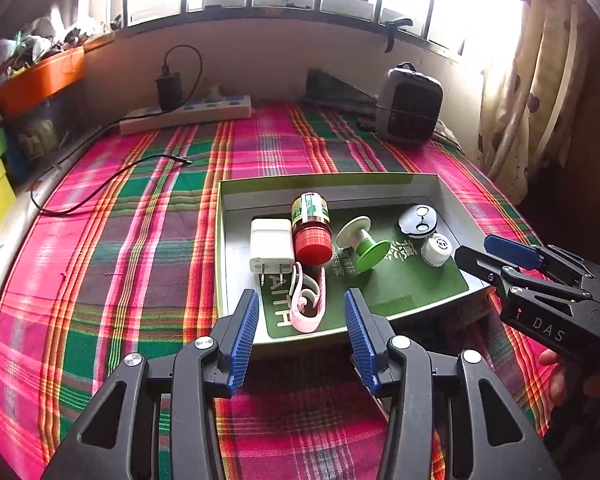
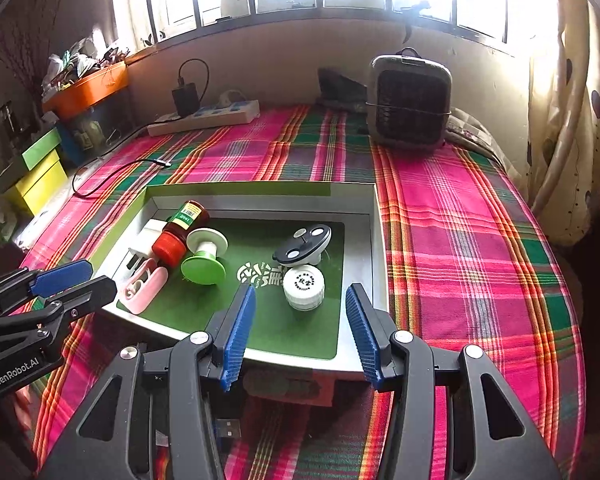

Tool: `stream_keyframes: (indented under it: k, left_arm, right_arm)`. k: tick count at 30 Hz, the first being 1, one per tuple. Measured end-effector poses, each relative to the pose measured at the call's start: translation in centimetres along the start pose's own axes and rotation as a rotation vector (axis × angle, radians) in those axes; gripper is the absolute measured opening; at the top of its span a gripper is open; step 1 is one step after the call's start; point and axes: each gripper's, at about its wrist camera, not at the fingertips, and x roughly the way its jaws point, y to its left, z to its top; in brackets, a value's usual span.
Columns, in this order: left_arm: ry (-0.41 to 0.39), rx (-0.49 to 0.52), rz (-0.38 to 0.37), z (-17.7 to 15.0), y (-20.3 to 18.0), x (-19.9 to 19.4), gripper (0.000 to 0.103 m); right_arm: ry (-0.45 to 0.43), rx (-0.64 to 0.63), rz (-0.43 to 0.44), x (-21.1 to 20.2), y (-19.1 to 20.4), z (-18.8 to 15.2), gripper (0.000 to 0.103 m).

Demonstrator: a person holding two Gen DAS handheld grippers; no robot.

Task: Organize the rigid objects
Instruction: 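Withdraw both open grippers from the tray, then move right gripper toward the pink-and-white lighter while left gripper approaches the black stapler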

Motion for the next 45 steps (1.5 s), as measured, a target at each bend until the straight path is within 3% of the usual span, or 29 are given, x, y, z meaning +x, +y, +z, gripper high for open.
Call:
stream_keyframes:
  k: [16,26,30,45]
  left_arm:
    - [0.006,-0.036,-0.01,-3.1,1.4,-2.3,0.044]
    - [0.044,-0.021,-0.041,-4.4,0.5,-1.9,0.044]
    - [0.075,0.019,-0.078,-5.2,-1.1,-1.5,0.052]
    - [0.1,0.051,-0.101,-6.2,-3.5,-1.6,0.052]
  right_arm:
    - [-0.057,0.083,-0.039,-4.8,-3.6,-2.5,0.048]
    - [-0.034,0.071,-0.028,-4.8,-3.5,-4.1,0.048]
    - [-0.02,0.058,-0.009,-4.4,-3.0,-4.6,0.048]
    - [-0.01,0.056,0.023,-4.2,-2.8,-5.1,0.048]
